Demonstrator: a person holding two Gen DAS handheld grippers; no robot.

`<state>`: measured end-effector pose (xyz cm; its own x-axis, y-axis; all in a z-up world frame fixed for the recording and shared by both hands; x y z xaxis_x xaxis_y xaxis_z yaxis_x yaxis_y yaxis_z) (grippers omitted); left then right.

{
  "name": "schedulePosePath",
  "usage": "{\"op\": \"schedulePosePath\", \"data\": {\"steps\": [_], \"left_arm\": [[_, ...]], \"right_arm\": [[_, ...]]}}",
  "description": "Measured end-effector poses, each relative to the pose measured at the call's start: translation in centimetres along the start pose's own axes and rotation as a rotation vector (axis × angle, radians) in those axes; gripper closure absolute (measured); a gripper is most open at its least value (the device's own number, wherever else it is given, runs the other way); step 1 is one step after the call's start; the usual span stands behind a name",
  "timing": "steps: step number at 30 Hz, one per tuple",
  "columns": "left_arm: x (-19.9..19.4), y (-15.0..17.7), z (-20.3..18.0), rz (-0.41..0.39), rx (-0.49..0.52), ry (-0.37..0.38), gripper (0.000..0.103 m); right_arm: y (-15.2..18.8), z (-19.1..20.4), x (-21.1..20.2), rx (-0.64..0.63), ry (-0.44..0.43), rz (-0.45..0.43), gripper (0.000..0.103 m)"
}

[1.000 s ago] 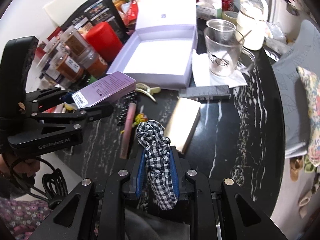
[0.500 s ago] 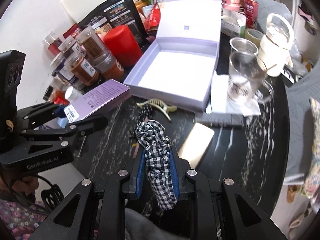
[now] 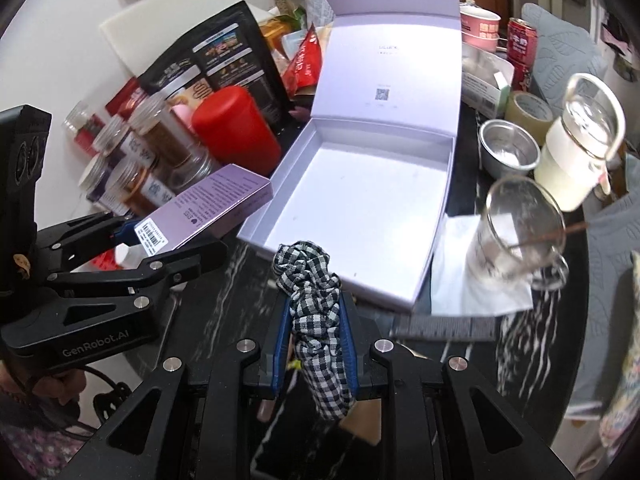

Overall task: Organize rigid objects
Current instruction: 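Carry both items into the lavender box and open both tools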

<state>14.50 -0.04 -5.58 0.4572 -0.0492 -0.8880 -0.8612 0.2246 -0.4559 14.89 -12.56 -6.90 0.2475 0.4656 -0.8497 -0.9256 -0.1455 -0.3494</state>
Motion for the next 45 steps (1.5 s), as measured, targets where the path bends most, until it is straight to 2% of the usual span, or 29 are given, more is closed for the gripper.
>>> {"op": "schedulePosePath", "data": {"steps": [14, 24, 37, 45], "left_arm": [[7.3, -4.8, 4.1, 0.026, 0.009, 0.003, 0.053], [12.8, -6.2, 5.8, 0.066, 0.001, 0.002, 0.053], [17.4, -7.5, 6.1, 0.095, -0.003, 0.007, 0.053], [18.9, -7.4, 6.6, 0.132, -0.024, -0.023, 0.053]], "right_arm": [[-6.9, -1.6, 6.3, 0.022, 0.043, 0.014, 0.080], [-10.8, -3.6, 11.5, 0.029, 0.074, 0.012, 0.080], [-12.8, -5.5, 15.7, 0.052, 0.119, 0.038, 0.080], [-13.0, -5.8, 17.3, 0.061, 0.151, 0.051, 0.077]]}}
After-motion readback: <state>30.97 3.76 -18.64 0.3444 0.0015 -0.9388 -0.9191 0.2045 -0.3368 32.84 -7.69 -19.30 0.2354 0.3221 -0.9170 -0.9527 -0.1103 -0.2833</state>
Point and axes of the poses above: each gripper's, at about its wrist camera, not at the fingertips, and x roughly the way its jaws point, z to its left, y to its underside, the point moved 3 cm from there along x, roughly the way its jaws point, and after that the axes turned 15 degrees about x, right-handed, at the moved point
